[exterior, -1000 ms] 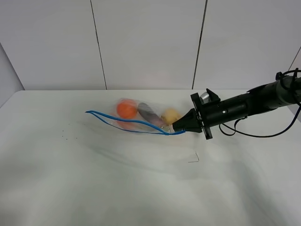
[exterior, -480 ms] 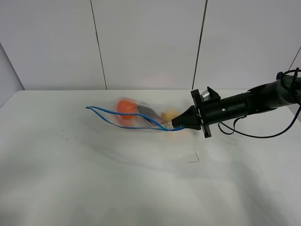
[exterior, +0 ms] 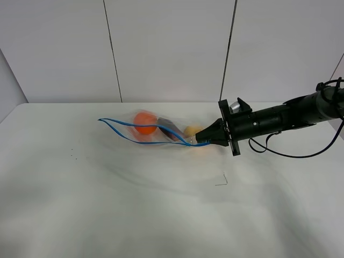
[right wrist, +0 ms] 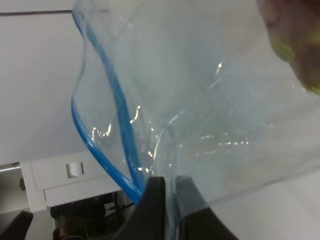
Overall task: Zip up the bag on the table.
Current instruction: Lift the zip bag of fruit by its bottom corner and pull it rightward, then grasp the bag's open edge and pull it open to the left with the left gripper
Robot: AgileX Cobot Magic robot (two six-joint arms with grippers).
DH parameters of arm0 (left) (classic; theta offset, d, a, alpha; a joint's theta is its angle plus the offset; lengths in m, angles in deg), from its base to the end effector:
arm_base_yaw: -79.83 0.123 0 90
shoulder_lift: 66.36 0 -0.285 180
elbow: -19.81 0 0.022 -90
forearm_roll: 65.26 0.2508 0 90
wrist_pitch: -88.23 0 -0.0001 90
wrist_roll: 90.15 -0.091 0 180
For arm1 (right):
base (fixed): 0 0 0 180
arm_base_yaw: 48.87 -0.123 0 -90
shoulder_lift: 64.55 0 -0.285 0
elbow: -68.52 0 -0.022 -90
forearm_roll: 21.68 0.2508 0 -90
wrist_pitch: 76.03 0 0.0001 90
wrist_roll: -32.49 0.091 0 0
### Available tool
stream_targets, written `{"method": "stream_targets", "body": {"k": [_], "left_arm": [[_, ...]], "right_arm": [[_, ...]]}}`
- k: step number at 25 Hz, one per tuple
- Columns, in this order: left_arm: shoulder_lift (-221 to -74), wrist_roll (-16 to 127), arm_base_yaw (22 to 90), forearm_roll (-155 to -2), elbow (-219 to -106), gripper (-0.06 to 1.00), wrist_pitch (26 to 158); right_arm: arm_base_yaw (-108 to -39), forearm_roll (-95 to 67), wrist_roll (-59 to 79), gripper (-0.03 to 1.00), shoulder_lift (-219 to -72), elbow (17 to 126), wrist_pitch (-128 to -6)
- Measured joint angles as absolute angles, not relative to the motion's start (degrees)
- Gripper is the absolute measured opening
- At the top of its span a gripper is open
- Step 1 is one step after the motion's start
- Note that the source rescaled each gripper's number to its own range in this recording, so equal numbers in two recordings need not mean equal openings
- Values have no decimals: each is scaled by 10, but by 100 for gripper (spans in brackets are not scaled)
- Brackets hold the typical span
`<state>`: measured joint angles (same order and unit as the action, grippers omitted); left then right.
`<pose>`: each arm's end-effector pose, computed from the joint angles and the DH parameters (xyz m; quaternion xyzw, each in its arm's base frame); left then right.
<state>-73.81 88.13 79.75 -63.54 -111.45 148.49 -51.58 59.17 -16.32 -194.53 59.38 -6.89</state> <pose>-0.0050 0.0024 0.2772 0.0128 0.8499 0.0225 0.5263 0.3704 0.1016 0.1329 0.0141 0.8265 0.5616 0.0370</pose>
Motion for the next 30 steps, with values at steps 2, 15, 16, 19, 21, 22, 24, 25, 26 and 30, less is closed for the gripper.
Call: {"method": "stream_targets", "body": {"k": [2, 15, 16, 19, 21, 22, 24, 25, 26, 30], "left_arm": [[-738, 881, 798, -635, -1115, 100, 1485], [-866, 878, 798, -636, -1202, 100, 1428], [-894, 870, 798, -636, -1219, 100, 1419], [-982, 821, 798, -636, -1267, 100, 1382], [-1042, 773, 798, -640, -1296, 100, 1351], [-1076, 751, 798, -646, -1310, 100, 1337], [-1144, 686, 798, -671, -1334, 100, 1299], [-1171, 653, 798, -686, -1342, 100, 1283], [-1202, 605, 798, -705, -1350, 98, 1267], [-1299, 372, 798, -790, -1364, 92, 1199]], "right_arm": [[-516, 593, -164, 0, -1945, 594, -69], [-516, 633, -163, 0, -1945, 594, -69], [-516, 630, -163, 0, -1945, 594, -69], [-516, 627, -163, 0, -1945, 594, -69], [-516, 627, -162, 0, -1945, 594, -69], [-516, 627, -160, 0, -1945, 594, -69], [-516, 627, -160, 0, -1945, 594, -69], [-516, 627, -158, 0, -1945, 594, -69], [-516, 626, -159, 0, -1945, 594, -69], [-516, 626, -158, 0, -1945, 594, -69]]}}
